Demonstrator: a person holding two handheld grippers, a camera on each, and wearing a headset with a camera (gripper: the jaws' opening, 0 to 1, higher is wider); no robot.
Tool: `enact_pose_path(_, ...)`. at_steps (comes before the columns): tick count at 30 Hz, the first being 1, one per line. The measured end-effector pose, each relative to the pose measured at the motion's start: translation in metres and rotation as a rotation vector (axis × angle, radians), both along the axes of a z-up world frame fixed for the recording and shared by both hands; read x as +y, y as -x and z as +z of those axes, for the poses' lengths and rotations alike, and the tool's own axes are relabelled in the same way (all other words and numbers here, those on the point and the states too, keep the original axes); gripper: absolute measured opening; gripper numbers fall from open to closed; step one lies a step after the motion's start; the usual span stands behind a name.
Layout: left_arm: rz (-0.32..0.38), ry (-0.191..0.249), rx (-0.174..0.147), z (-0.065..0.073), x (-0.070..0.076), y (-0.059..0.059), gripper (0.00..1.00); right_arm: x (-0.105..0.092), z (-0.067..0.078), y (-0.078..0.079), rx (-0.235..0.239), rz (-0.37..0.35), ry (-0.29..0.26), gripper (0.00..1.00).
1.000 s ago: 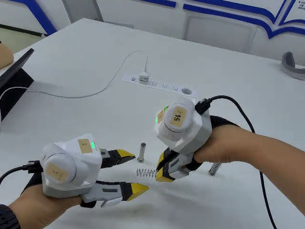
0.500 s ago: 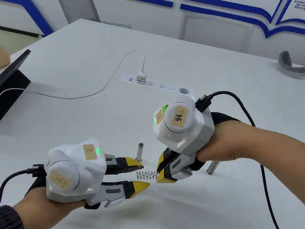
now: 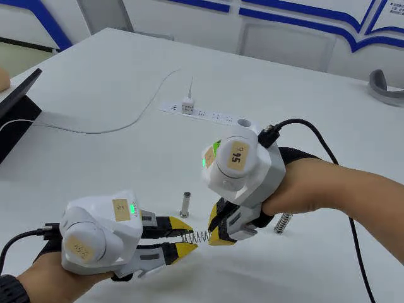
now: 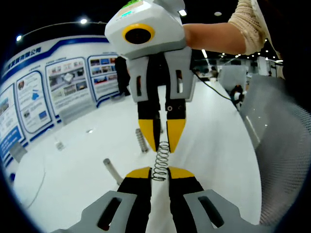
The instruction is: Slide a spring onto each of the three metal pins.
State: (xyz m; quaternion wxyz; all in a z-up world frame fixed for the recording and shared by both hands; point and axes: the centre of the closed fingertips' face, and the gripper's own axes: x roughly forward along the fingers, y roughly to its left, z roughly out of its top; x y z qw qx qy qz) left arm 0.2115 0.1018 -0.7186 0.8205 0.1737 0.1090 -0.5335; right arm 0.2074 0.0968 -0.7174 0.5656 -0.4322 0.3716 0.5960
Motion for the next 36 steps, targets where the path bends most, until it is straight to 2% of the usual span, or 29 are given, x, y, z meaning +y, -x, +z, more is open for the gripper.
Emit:
enact_pose_path(22, -0.010, 0.008, 0.003, 0.003, -0.004, 0.001, 0.11, 0.020, 0.029, 0.008, -0.055, 0.059, -0.010, 0.11)
enact_pose_path(36, 0.007, 0.023, 0.005, 0.006, -0.003, 0.000, 0.11, 0.029, 0.034, 0.009, -0.065, 0.072, -0.024, 0.12)
